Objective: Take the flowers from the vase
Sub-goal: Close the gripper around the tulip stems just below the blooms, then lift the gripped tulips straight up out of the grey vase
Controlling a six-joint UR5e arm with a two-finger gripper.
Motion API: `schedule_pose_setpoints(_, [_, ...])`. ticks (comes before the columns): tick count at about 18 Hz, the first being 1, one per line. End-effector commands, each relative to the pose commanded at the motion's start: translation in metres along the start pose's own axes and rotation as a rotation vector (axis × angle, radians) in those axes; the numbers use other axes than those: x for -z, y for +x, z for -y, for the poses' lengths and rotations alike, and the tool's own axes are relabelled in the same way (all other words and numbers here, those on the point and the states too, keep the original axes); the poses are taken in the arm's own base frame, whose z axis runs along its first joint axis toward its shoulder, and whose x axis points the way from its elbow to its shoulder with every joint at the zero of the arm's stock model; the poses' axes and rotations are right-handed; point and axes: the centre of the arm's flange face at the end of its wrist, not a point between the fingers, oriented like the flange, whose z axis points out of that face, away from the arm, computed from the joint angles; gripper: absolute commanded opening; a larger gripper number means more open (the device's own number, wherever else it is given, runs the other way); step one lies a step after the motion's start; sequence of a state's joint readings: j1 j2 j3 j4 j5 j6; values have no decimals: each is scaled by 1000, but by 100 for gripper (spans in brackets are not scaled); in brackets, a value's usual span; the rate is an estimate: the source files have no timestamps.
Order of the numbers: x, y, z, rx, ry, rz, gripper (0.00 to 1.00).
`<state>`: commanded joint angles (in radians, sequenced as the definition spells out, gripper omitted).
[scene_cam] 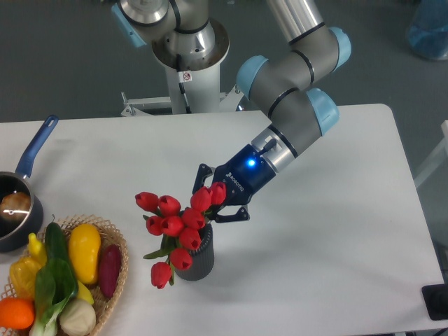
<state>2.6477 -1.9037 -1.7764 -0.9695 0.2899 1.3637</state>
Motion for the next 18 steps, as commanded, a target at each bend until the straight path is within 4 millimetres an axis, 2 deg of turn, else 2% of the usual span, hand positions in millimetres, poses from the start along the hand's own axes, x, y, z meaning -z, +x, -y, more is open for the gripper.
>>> schedule_pose_setpoints(6, [17,6,23,-12,5,29,6])
schedule_pose_setpoints(11, [35,13,60,-24,34,55,6])
schedule_pose_setpoints(18, [61,24,95,-50,109,75,6])
